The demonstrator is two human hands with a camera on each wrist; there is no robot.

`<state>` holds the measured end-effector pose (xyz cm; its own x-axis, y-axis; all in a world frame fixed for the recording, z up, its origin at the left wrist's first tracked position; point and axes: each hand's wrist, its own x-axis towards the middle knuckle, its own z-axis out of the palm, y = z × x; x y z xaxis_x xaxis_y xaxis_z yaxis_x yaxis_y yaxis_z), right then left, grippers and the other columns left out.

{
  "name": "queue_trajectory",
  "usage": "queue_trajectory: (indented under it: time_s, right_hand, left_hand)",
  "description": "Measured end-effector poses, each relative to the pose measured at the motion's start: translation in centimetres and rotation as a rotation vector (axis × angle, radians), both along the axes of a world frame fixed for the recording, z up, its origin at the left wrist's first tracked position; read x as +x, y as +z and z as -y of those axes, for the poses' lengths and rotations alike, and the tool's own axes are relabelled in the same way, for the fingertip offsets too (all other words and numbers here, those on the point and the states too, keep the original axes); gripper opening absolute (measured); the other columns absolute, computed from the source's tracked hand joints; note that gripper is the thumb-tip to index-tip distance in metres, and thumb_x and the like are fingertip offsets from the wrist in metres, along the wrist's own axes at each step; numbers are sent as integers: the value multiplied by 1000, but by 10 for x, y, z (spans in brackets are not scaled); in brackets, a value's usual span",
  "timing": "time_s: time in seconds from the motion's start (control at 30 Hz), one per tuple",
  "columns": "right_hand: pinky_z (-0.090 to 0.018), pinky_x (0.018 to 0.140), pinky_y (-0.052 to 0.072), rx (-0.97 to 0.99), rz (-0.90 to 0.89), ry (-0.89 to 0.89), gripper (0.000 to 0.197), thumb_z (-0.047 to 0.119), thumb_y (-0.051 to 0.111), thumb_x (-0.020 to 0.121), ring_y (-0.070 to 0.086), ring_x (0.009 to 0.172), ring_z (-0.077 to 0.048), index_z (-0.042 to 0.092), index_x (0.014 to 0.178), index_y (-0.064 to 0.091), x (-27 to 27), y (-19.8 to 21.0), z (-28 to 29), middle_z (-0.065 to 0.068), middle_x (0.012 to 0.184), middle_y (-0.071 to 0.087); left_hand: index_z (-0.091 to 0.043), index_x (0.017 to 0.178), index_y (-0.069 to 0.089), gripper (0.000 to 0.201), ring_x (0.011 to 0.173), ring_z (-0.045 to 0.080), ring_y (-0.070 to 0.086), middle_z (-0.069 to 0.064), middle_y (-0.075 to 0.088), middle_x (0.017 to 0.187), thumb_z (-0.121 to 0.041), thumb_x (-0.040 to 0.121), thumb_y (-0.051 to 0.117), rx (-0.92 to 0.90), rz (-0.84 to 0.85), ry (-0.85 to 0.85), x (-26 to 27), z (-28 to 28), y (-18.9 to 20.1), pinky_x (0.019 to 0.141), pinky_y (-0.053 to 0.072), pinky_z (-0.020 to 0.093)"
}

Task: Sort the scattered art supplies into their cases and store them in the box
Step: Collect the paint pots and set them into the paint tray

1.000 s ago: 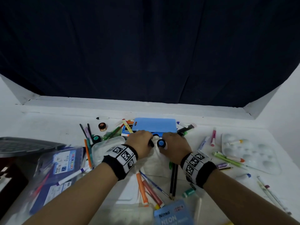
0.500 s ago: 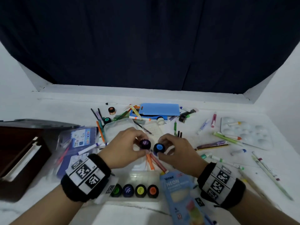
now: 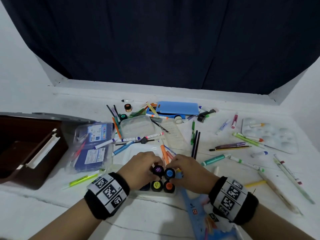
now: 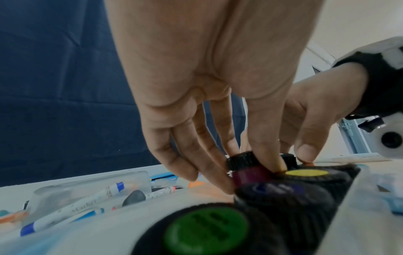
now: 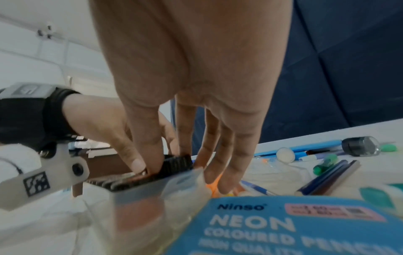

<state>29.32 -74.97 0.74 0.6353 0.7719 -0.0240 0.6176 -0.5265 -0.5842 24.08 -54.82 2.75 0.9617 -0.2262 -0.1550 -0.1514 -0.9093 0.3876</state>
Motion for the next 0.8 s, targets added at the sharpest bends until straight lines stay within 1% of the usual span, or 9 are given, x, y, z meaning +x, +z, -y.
queue_trajectory:
  time_s: [0.07, 0.17, 0.27, 0.43, 0.5, 0.57, 0.63, 0.7, 0.8]
  right_hand:
    - [-31, 80, 46, -49, -22, 16, 16, 26, 69, 86, 55, 89, -14, 15, 96, 73, 1, 5, -3, -4, 95, 61]
    - [-39, 76, 49, -71, -36, -4, 11, 23, 66, 84, 60, 82, -19, 17, 87, 75, 4, 5, -6, -6, 84, 67]
    - [-30, 74, 53, -50, -75, -80, 14, 22, 74, 80, 63, 82, -12, 23, 94, 78, 6, 6, -7, 3, 88, 72]
    - [-28, 72, 52, -118, -65, -106, 15, 23, 83, 74, 63, 81, -13, 17, 86, 75, 10, 13, -14, 4, 88, 67]
    - [-24, 66, 48, -175, -40, -101, 16, 22, 85, 72, 63, 80, -14, 15, 82, 74, 13, 14, -20, 4, 85, 65]
    - [-20, 60, 43, -225, -28, -100, 18, 20, 87, 70, 64, 78, -15, 13, 80, 73, 17, 16, -25, 4, 81, 65]
    - [-21, 61, 44, -251, -31, -95, 20, 19, 89, 68, 65, 78, -16, 12, 80, 73, 19, 16, -29, 5, 79, 64]
    - [-25, 64, 47, -256, -44, -90, 22, 19, 90, 66, 65, 79, -17, 14, 79, 72, 21, 16, -31, 5, 79, 63]
    - [-27, 69, 49, -235, -55, -75, 23, 22, 89, 66, 65, 81, -15, 21, 81, 71, 21, 16, -28, 6, 84, 66]
  left_hand:
    - [-28, 110, 68, 30, 101, 15, 58, -5, 62, 109, -34, 82, 77, -2, -15, 0, 0, 0, -1, 90, 47, 34]
    - [-27, 113, 71, 28, 101, 14, 59, -6, 63, 110, -33, 86, 73, 11, -31, -8, 0, -1, -2, 90, 48, 34]
    - [-30, 115, 70, 25, 102, 15, 57, -7, 63, 110, -32, 90, 67, 85, -13, -30, 2, -1, -2, 88, 47, 34]
    - [-36, 108, 71, 26, 101, 13, 57, -12, 65, 107, -40, 82, 75, 116, 2, 21, 7, -2, -1, 87, 46, 32]
    - [-35, 101, 72, 25, 97, 11, 59, -15, 64, 96, -42, 79, 78, 126, 19, 52, 9, -1, 0, 85, 47, 31]
    - [-32, 95, 72, 24, 91, 8, 60, -17, 59, 84, -42, 75, 81, 123, 31, 77, 11, 0, 1, 81, 48, 28]
    - [-31, 89, 74, 24, 86, 7, 62, -16, 61, 82, -43, 71, 84, 96, 17, 101, 12, -2, 0, 78, 50, 28]
    - [-31, 87, 75, 23, 84, 7, 63, -14, 67, 86, -43, 69, 85, 66, -6, 113, 13, -4, -1, 77, 52, 30]
    - [-30, 89, 74, 24, 86, 7, 63, -12, 69, 92, -44, 71, 84, 58, -11, 87, 12, -5, -2, 80, 51, 32]
